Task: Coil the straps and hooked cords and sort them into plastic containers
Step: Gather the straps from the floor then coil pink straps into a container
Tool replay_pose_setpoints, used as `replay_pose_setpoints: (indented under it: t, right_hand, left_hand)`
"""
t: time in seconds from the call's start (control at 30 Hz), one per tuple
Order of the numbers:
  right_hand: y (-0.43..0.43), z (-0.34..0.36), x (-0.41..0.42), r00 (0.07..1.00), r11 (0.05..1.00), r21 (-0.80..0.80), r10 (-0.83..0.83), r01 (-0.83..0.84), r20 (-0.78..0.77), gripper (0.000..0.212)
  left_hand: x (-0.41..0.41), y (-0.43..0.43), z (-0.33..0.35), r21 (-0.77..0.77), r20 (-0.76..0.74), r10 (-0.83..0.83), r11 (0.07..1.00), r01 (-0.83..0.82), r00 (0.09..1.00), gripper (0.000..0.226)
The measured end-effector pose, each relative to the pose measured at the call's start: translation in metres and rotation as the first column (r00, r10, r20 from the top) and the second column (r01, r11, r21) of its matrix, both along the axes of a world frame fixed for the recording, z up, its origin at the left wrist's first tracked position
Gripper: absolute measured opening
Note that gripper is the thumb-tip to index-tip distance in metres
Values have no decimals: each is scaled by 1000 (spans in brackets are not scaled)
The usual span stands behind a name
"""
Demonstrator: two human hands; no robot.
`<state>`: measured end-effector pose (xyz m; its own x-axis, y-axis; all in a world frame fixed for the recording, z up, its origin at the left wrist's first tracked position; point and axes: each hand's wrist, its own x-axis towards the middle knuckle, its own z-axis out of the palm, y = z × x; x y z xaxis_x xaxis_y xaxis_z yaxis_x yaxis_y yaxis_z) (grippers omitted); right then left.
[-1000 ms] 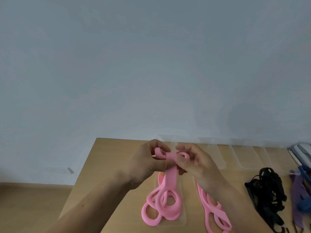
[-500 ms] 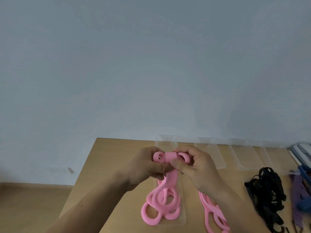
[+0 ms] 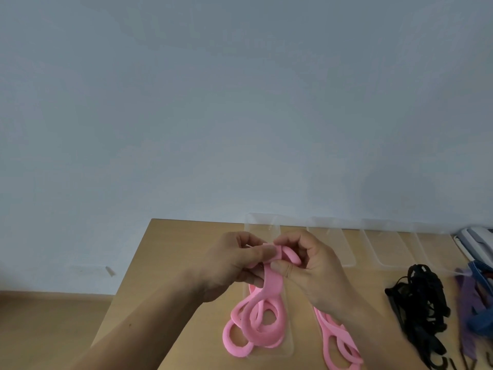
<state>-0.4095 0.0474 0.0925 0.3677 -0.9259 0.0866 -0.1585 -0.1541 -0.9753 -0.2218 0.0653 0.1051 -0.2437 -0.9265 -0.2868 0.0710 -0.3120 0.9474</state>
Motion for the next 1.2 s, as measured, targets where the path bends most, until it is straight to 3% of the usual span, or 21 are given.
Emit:
replay_pose_setpoints:
  t: [0.1, 0.23, 0.3, 0.37, 0.47, 0.57, 0.67, 0.8, 0.93, 1.1, 1.2]
  right_hand:
    - [0, -1, -3, 999, 998, 67, 3, -5, 38, 34]
    - [-2, 3, -6, 990, 982, 185, 17, -43, 136, 29]
    - [-3, 4, -3, 994, 975, 220, -15, -10, 112, 35]
    - [-4, 3, 1, 998, 976, 217, 2, -15, 60, 35]
    - [-5, 1, 2, 1000, 984, 176, 12, -14, 7, 17]
    - [-6, -1, 2, 1000, 988, 153, 16, -19, 25, 10]
    - [-7, -2, 3, 998, 988, 152, 19, -28, 58, 12]
    - [-7, -2, 2, 999, 989, 147, 20, -27, 45, 18]
    - [-5, -1, 4, 997, 988, 155, 4, -17, 82, 29]
    - [-4, -2, 2, 992, 991, 129, 7, -23, 123, 27]
    - [-5, -5, 1, 994, 993, 113, 29, -42, 110, 34]
  left_hand:
    - [-1, 0, -4, -21, -12, 76, 997, -76, 997, 38]
    - [0, 1, -5, -85, -16, 139, 986, -140, 990, 34]
    - [0, 1, -5, -109, -13, 132, 985, -132, 991, 37]
    - [1, 2, -5, -126, -20, 117, 985, -118, 993, 35]
    - [3, 3, -7, -132, -9, 107, 985, -107, 994, 41]
    - [7, 1, -10, -79, 10, 83, 994, -82, 996, 50]
    - [11, 1, -7, -66, -2, -57, 996, 57, 998, 16]
    - [12, 0, -5, -51, 40, -98, 994, 100, 994, 11]
    - [12, -3, -7, 15, 27, -86, 996, 85, 996, 38]
    - [9, -3, -4, 37, -47, -91, 995, 93, 995, 25]
    - [8, -3, -4, 66, -44, -44, 997, 47, 998, 40]
